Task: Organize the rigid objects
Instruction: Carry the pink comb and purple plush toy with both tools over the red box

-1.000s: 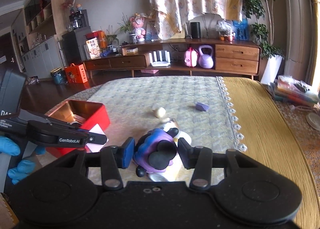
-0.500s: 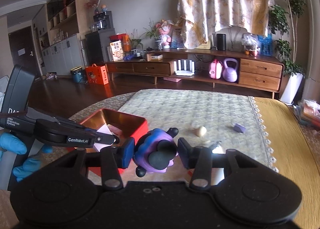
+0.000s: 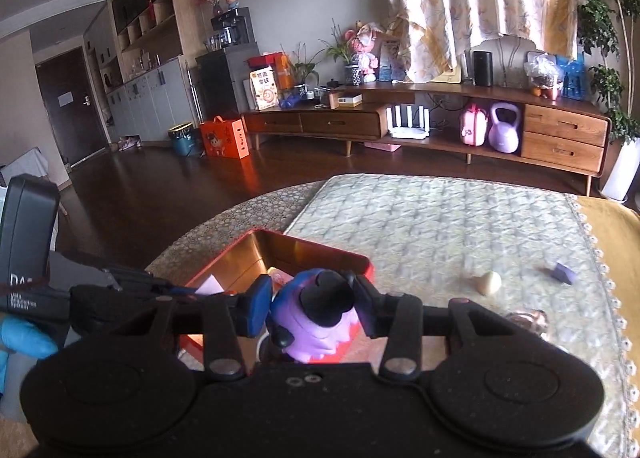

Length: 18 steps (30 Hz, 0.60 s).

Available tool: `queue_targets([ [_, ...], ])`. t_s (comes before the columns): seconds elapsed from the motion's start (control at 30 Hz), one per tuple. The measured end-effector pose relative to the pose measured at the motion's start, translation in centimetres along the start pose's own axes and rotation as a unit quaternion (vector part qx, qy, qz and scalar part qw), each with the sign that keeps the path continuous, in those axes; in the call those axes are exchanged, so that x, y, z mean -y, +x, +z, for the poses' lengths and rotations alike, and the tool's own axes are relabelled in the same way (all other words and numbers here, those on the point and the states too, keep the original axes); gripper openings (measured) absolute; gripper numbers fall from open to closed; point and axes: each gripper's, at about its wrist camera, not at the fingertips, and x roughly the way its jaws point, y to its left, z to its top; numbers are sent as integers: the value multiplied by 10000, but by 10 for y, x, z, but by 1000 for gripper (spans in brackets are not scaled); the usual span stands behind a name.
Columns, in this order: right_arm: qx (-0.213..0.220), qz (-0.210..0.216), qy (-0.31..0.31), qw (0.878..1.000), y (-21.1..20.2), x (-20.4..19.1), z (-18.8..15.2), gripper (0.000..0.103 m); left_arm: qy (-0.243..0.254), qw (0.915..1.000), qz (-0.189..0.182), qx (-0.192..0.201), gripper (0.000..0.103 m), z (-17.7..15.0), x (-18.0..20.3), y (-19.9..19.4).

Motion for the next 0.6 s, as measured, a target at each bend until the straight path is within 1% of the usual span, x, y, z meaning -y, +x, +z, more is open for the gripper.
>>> queue_targets([
  [0.03,-44,-9,7,10000,7,-2,1,42,5,10000,60,-29,8,0,-3,4],
  [0.07,-73,12,-1,10000,14,-4,2,31,4,9999,114,-52,8,-1,-5,8],
  [0.23,-285,-102,-62,9995,53,-8,5,29,-33,9995,263,-188,8,1,-16,26],
  [0.27,-330,-83,-33,9994,59,-8,5,22,-29,9993,292,-209,8,1,-17,29],
  [0.33,-406,-26,24,9992,70,-4,6,18,-6,9992,325,-239,8,2,-18,35],
  [0.37,-401,12,30,9992,74,-4,6,9,7,9991,326,-255,8,3,-18,39],
  [0.4,-428,12,36,9991,78,-4,7,3,18,9990,350,-276,8,4,-18,42],
  [0.53,-594,21,31,9982,90,-3,6,3,79,9987,372,-344,8,6,-17,53],
  [0.6,-611,66,63,9981,91,-3,4,8,97,9985,381,-380,8,7,-17,58],
])
